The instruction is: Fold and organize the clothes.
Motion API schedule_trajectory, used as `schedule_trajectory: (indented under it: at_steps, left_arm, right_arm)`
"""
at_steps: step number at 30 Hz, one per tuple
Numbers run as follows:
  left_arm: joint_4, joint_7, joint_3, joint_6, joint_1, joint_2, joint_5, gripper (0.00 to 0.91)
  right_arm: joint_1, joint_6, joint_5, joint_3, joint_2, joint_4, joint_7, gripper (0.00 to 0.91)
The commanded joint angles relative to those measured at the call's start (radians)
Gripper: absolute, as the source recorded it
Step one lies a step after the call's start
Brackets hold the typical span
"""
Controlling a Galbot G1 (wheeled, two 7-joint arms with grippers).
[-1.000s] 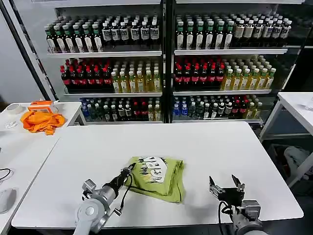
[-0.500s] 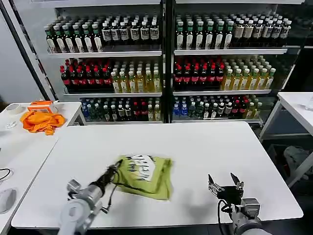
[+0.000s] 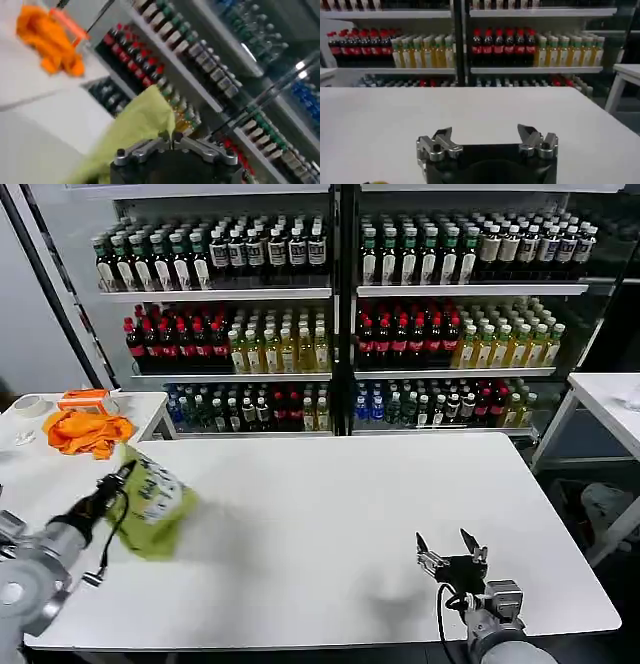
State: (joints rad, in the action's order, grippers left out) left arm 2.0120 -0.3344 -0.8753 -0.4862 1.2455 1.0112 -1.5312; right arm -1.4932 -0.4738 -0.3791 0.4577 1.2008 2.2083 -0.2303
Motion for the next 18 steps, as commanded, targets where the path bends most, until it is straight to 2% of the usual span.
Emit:
schedule_trajectory:
  at_steps: [1, 4, 7, 18]
  left_arm:
    - [0.061, 0.063, 0.344, 0.062, 0.072, -0.037, 0.576, 0.040]
    - [0.039, 0.061, 0.500, 0.082, 0.035, 0.032, 0.779, 0.040]
    - [0.038, 0.057, 0.598, 0.097, 0.004, 0.071, 0.864, 0.040]
    - [0.109, 0.055, 0.803, 0.081, 0.001, 0.124, 0.946, 0.040]
  right_arm:
    - [0.006, 0.009, 0.006, -0.006, 0.002, -0.002, 0.001, 0.907]
    - [-0.004, 0.011, 0.008, 0.002, 0.000, 0.008, 0.001, 0.907]
    - [-0.013, 0.013, 0.007, 0.016, -0.003, 0.018, 0.002, 0.907]
    - [-0.033, 0.018, -0.018, 0.072, -0.019, 0.032, 0.005, 0.907]
